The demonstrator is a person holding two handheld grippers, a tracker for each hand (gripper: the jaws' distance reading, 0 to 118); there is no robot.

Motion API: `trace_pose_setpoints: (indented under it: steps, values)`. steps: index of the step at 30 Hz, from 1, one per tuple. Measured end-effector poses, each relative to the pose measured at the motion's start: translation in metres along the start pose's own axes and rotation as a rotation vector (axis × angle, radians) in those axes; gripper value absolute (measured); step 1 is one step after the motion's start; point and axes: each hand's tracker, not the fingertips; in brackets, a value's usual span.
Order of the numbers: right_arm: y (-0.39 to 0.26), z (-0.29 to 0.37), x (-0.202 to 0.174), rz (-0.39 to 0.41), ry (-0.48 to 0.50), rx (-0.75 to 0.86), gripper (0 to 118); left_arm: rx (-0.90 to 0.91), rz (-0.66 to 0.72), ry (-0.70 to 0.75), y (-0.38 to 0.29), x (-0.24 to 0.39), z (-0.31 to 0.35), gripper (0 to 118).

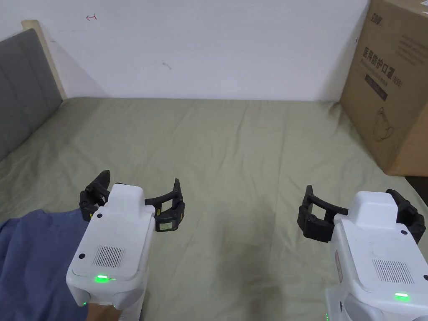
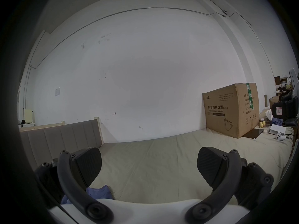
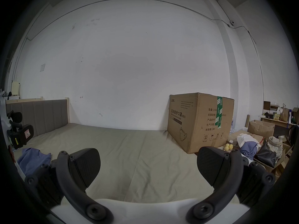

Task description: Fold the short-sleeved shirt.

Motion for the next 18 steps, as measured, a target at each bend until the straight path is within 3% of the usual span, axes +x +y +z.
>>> trace_pose_setpoints:
  steps: [7,9,10,11,12,13,14,18]
  values:
    - [0.0034,-0.0002,0.0002,0.011,-0.001,-0.003,116,-0.003,0.012,0.014,0.0018,-0.0012,-0.0009,116]
    - [0.0048,0.0,-0.0002,0.012,0.001,-0.009,112,-0.016,0.036,0.0,0.003,-0.0029,-0.0004,100]
    - [0.0055,0.0008,-0.0005,0.011,0.0,-0.01,103,-0.018,0.049,-0.01,0.0031,-0.0036,0.0001,69]
    - [0.0063,0.0021,-0.0012,0.011,0.0,-0.007,86,-0.032,0.065,-0.018,0.0035,-0.0035,-0.0002,37]
    - [0.0067,0.0031,-0.0021,0.013,0.0,-0.002,43,-0.05,0.073,-0.017,0.0038,-0.0032,-0.0015,8]
    - [0.0075,0.0031,-0.0031,0.019,-0.004,0.001,10,-0.072,0.084,-0.027,0.0036,-0.0031,-0.0038,1]
    - [0.008,0.0015,-0.0038,0.033,-0.013,-0.003,0,-0.072,0.085,-0.017,0.0021,-0.005,-0.0053,0]
    - [0.0079,-0.0002,-0.0025,0.015,0.022,-0.016,0,-0.072,0.078,-0.039,-0.0003,-0.0053,-0.0063,0]
